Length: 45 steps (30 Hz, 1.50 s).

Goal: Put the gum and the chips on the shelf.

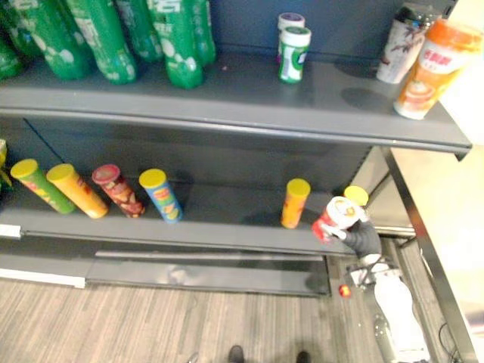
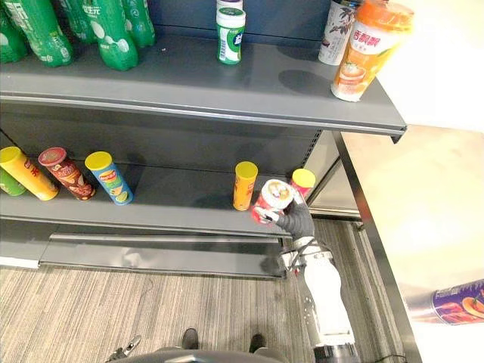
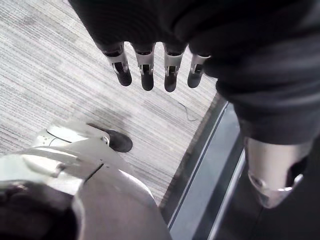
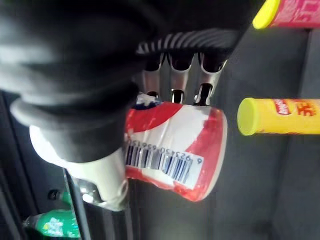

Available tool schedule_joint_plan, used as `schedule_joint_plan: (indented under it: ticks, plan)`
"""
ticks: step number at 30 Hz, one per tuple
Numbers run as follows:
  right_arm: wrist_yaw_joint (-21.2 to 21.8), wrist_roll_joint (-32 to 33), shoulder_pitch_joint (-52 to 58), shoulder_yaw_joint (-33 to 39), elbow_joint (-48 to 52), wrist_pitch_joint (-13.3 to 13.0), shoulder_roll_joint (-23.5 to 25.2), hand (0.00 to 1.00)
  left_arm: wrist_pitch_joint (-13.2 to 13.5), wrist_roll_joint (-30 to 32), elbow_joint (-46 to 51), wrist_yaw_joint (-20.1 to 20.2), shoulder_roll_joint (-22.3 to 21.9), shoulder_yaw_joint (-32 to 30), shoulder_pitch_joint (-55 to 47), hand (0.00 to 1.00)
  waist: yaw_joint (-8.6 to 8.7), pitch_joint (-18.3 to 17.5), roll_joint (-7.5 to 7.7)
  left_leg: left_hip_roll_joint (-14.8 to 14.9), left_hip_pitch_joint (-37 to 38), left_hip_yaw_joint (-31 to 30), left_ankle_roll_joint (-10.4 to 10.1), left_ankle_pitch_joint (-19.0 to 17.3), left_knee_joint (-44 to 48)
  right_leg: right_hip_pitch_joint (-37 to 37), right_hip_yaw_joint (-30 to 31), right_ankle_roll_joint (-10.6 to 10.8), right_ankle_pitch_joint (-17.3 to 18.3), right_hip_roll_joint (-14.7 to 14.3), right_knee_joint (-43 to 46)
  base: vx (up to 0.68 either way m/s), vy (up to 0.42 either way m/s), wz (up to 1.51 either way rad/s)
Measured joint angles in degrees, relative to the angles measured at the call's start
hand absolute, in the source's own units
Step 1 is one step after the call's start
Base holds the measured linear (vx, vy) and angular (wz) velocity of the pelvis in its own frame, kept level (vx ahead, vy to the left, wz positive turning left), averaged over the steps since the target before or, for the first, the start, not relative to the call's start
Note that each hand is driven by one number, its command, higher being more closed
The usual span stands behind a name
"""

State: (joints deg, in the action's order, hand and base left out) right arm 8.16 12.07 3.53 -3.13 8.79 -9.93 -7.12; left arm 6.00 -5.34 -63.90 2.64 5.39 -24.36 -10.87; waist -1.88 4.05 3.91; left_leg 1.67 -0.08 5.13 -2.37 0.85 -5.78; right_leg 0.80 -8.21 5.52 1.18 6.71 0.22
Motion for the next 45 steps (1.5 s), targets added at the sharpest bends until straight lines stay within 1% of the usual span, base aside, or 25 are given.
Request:
schedule_joint_plan:
  ticks: [3,5,9,15,18,23,27,30,32,33,35,37,41,42,45]
  plan:
    - [-0.05,2.53,-2.04,-0.03,2.52,0.18,-1.29,1.0,-0.22,0.23,-0.5,0.0,0.0,0.23,-0.05,0.0,0.04,-0.03,0.03,0.05,0.25,0.51,-0.03,-0.02,0.0,0.01,0.7,0.02,-0.07,-0.05,0.03,0.0,0.003,-0.1]
    - [-0.15,4.04,-3.99,0.02,4.44,0.26,-3.44,1.0,-0.4,0.93,-1.41,0.01,-0.03,0.51,-0.01,0.0,0.15,-0.14,0.16,0.14,0.39,0.65,-0.02,-0.02,0.0,0.01,0.92,-0.08,-0.19,-0.15,0.06,-0.01,-0.002,-0.04]
    - [-0.52,4.85,-9.04,-0.04,4.58,1.19,-4.95,1.0,-0.49,1.59,-1.85,0.0,0.51,1.53,-0.02,0.0,0.08,-0.34,0.39,0.55,0.84,0.76,-0.18,0.23,0.01,-0.03,1.07,-0.47,-0.52,-0.54,0.07,0.0,-0.002,-0.01]
    - [-1.56,6.04,-15.69,-0.31,4.9,1.28,-6.5,1.0,-1.18,1.58,-2.1,-0.03,0.61,1.55,-0.15,0.0,-0.01,-0.55,0.44,1.3,1.13,0.83,-0.37,0.5,0.0,-0.13,1.42,-1.04,-0.94,-1.3,0.06,-0.04,-0.023,-0.04]
    - [-1.68,6.77,-18.12,-2.06,4.97,1.28,-8.33,1.0,-1.22,1.59,-2.13,-0.04,0.61,1.55,-0.35,0.0,-0.04,-0.99,0.44,1.62,1.18,0.93,-0.78,0.45,-0.01,-0.12,1.58,-1.21,-1.06,-1.67,0.01,-0.04,-0.02,-0.05]
    - [-1.81,8.29,-22.98,-2.82,4.96,1.29,-8.75,1.0,-1.28,1.58,-2.11,-0.08,0.64,1.63,-0.39,0.0,-0.13,-1.3,0.47,2.12,1.25,1.3,-1.12,0.73,-0.01,-0.12,1.66,-1.42,-1.2,-2.12,-0.05,-0.01,-0.008,-0.02]
    - [-2.74,8.79,-27.44,-4.3,4.72,1.29,-8.9,1.0,-1.62,1.57,-2.11,-0.12,0.91,2.27,-0.48,0.0,-0.29,-1.42,0.64,2.24,1.24,1.41,-0.84,1.05,-0.01,-0.12,1.71,-1.58,-1.35,-2.24,-0.16,0.0,0.0,0.0]
    - [-3.31,9.3,-30.22,-4.91,3.12,1.34,-8.91,1.0,-1.62,1.55,-2.06,-0.19,1.27,2.74,-0.48,0.0,-0.78,-1.78,1.16,2.25,1.23,1.5,-0.8,1.11,-0.02,-0.12,1.75,-1.56,-1.38,-2.25,-0.23,0.0,0.0,0.0]
    - [-4.1,9.29,-33.57,-5.72,0.27,1.74,-8.95,1.0,-1.64,1.52,-2.04,-0.22,1.41,2.83,-0.53,0.0,-0.94,-1.94,1.4,2.24,1.23,1.53,-0.78,1.17,-0.03,-0.12,1.79,-1.6,-1.51,-2.25,-0.27,0.0,0.0,0.0]
    - [-4.17,9.29,-34.63,-6.05,-0.68,1.83,-9.11,1.0,-1.66,1.51,-2.04,-0.25,1.44,2.95,-0.52,0.0,-0.97,-1.94,1.4,2.24,1.23,1.56,-0.78,1.19,-0.03,-0.12,1.82,-1.59,-1.53,-2.25,-0.29,0.0,0.0,0.0]
    - [-4.24,9.27,-38.31,-7.03,-4.39,2.34,-11.03,1.0,-1.67,1.49,-1.67,-0.26,1.55,3.77,-0.48,0.0,-1.54,-1.95,1.41,2.25,1.2,1.52,-0.8,1.29,-0.03,-0.13,1.81,-1.6,-1.65,-2.26,-0.35,0.0,0.0,0.0]
    - [-4.6,9.24,-40.99,-7.03,-7.36,2.63,-11.24,1.0,-1.71,1.48,-1.63,-0.25,1.55,3.81,-0.57,0.0,-1.86,-1.95,1.41,2.32,1.14,1.38,-0.84,1.37,-0.05,-0.13,1.75,-1.7,-1.74,-2.35,-0.4,0.0,0.0,0.0]
    - [-5.73,9.24,-45.57,-7.3,-11.82,4.14,-11.75,1.0,-1.74,1.23,-1.56,-0.24,1.57,4.12,-0.55,0.0,-2.45,-1.94,1.41,2.59,0.99,1.27,-1.01,1.51,-0.05,-0.14,1.67,-1.87,-1.99,-2.65,-0.72,0.0,0.0,0.0]
    - [-6.05,9.22,-46.79,-7.65,-13.21,4.42,-12.35,1.0,-1.75,1.11,-1.49,-0.24,1.61,4.33,-0.5,0.0,-2.93,-1.95,1.41,2.69,0.89,1.25,-1.09,1.57,-0.06,-0.16,1.65,-1.95,-2.15,-2.78,-1.01,0.0,0.0,0.0]
    - [-6.6,9.24,-49.79,-7.67,-17.76,4.83,-12.4,1.0,-1.78,1.05,-1.42,-0.2,1.61,4.42,-0.49,0.0,-3.05,-1.94,1.41,2.94,0.49,0.78,-1.28,1.82,-0.06,-0.13,1.11,-1.99,-2.27,-3.03,-1.23,0.0,-0.014,0.06]
